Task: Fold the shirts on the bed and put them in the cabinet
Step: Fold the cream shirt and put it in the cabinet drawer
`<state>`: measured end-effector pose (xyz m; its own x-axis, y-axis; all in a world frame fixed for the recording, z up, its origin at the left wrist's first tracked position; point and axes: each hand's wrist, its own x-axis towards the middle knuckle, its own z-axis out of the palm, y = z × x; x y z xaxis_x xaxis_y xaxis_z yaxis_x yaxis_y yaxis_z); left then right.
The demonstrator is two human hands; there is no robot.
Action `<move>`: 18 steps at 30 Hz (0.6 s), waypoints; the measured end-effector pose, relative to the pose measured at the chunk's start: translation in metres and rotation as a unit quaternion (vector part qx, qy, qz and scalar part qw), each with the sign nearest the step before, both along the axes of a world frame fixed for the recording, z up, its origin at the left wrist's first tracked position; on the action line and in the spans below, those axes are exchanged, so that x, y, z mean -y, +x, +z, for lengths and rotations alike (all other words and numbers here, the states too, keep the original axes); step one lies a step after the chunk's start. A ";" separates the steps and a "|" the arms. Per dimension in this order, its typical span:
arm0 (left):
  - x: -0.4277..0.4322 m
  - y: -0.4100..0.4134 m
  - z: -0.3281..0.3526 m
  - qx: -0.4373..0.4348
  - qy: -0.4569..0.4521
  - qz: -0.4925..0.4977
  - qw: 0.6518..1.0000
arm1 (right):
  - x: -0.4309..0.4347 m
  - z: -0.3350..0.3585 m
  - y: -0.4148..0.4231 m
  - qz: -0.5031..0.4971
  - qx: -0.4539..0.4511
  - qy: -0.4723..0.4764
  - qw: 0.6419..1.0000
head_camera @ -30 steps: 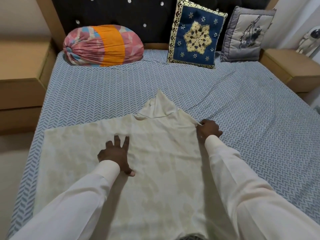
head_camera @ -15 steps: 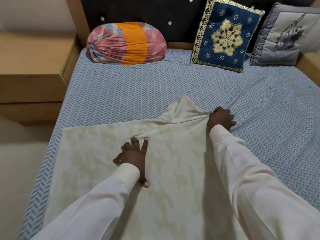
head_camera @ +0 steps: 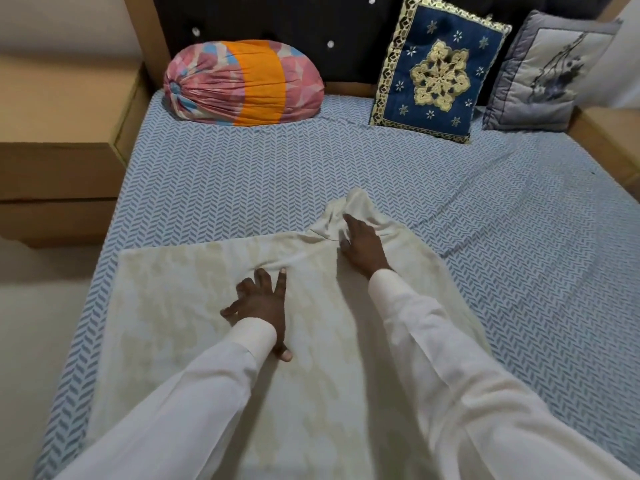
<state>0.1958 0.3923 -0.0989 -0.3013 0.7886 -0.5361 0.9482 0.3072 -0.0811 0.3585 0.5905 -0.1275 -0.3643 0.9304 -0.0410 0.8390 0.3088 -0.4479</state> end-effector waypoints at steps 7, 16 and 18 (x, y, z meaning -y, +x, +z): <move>0.034 0.007 0.001 -0.038 0.064 0.009 0.997 | 0.124 -0.004 0.156 -0.344 -0.063 0.117 0.930; 0.152 0.032 -0.013 0.054 0.269 -0.130 0.953 | 0.242 0.009 0.260 -0.440 -0.070 -0.153 0.882; 0.182 0.028 -0.012 0.144 0.245 -0.130 0.950 | 0.248 0.015 0.268 -0.421 -0.070 -0.229 0.875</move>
<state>0.2234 0.2100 -0.1105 0.0403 0.9924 -0.1162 0.9583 -0.0055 0.2856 0.6269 0.3421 -0.1127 0.4112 0.7695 -0.4887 0.6100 -0.6307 -0.4798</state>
